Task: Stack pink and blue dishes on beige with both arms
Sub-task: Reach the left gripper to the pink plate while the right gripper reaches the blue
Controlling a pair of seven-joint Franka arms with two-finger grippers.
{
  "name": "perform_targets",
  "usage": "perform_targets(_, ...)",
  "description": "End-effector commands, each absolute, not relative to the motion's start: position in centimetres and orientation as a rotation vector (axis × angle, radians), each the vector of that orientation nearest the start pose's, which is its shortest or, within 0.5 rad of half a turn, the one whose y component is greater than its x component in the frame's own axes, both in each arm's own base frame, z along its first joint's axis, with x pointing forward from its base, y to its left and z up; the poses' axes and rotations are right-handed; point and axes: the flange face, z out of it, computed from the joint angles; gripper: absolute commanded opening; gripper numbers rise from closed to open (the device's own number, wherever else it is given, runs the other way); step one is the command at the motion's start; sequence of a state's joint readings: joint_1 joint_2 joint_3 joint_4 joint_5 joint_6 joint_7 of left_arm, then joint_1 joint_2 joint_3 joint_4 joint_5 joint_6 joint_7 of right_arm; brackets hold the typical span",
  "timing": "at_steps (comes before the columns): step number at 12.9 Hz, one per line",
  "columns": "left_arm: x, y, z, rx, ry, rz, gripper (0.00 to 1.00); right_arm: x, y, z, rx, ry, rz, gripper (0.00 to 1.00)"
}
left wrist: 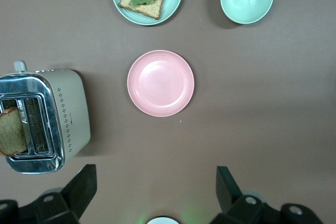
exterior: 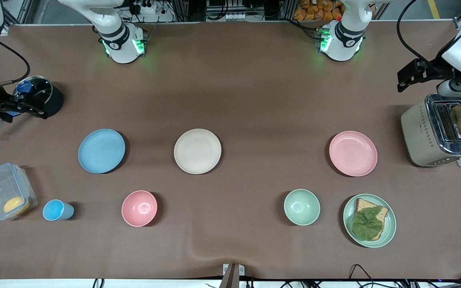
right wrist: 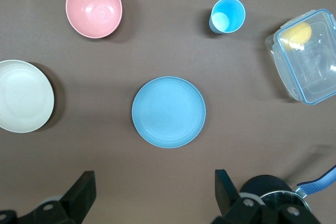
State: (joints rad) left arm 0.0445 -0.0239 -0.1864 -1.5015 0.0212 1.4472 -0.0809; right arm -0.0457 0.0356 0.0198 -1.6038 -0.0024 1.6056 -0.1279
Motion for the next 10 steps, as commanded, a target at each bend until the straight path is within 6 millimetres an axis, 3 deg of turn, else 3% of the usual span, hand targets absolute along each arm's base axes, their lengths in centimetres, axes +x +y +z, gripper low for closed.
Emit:
perform_targets(1, 53.0, -7.3, 66.5, -3.09, 0.096, 0.025, 1.0, 56.6, -1.5, 59.7, -3.151, -0.17, 0.058, 1.0)
perform_targets(5, 53.4, -5.9, 65.9, -3.082, 0.064, 0.044, 1.0, 56.6, -1.5, 59.7, -3.151, -0.17, 0.058, 1.0)
perform_targets(6, 54.0, -5.6, 64.9, -3.082, 0.059, 0.046, 1.0, 56.6, -1.5, 59.8, -3.152, -0.17, 0.055, 1.0)
perform_targets(8, 56.1, -5.1, 59.9, -3.047, 0.062, 0.04, 1.0, 56.6, -1.5, 59.7, -3.151, -0.17, 0.058, 1.0)
perform_targets(9, 56.9, -4.6, 55.7, -3.04, 0.065, 0.005, 1.0, 56.6, -1.5, 59.7, -3.151, -0.17, 0.058, 1.0)
perform_targets(10, 57.1, -2.9, 51.2, -3.044, 0.038, -0.027, 1.0, 56.6, -1.5, 59.8, -3.152, -0.168, 0.055, 1.0)
